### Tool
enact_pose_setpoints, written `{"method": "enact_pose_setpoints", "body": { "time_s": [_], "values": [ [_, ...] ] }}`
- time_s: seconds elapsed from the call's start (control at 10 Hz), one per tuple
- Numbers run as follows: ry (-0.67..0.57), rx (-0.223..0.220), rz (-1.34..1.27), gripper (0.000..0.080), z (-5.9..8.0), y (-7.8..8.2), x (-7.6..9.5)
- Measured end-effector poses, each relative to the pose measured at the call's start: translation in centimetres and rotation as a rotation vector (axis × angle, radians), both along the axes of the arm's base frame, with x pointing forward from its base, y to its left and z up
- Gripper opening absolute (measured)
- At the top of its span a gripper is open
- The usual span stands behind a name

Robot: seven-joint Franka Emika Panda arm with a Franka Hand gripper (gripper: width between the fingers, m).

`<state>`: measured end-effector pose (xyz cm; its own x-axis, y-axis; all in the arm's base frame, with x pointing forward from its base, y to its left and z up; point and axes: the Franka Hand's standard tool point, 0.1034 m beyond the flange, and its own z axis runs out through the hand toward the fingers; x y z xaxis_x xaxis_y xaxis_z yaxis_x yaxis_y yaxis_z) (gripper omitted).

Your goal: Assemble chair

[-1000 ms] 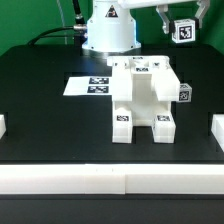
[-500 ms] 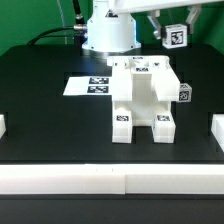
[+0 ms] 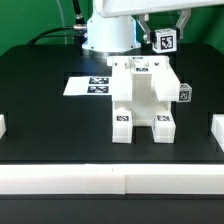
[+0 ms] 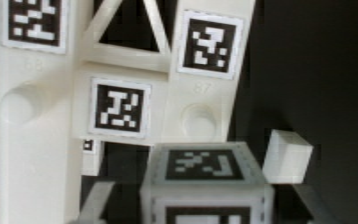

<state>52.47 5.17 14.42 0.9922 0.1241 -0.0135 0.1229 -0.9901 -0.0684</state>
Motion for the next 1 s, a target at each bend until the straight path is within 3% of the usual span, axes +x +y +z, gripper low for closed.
{"method": "enact_pose_setpoints", "body": {
  "time_s": [0.4, 1.0],
  "values": [
    [0.018, -0.039, 0.08, 0.0287, -1.1, 0.6, -0.6],
    [0.017, -0.041, 0.103, 0.0287, -1.6, 0.3, -0.7]
  ]
}}
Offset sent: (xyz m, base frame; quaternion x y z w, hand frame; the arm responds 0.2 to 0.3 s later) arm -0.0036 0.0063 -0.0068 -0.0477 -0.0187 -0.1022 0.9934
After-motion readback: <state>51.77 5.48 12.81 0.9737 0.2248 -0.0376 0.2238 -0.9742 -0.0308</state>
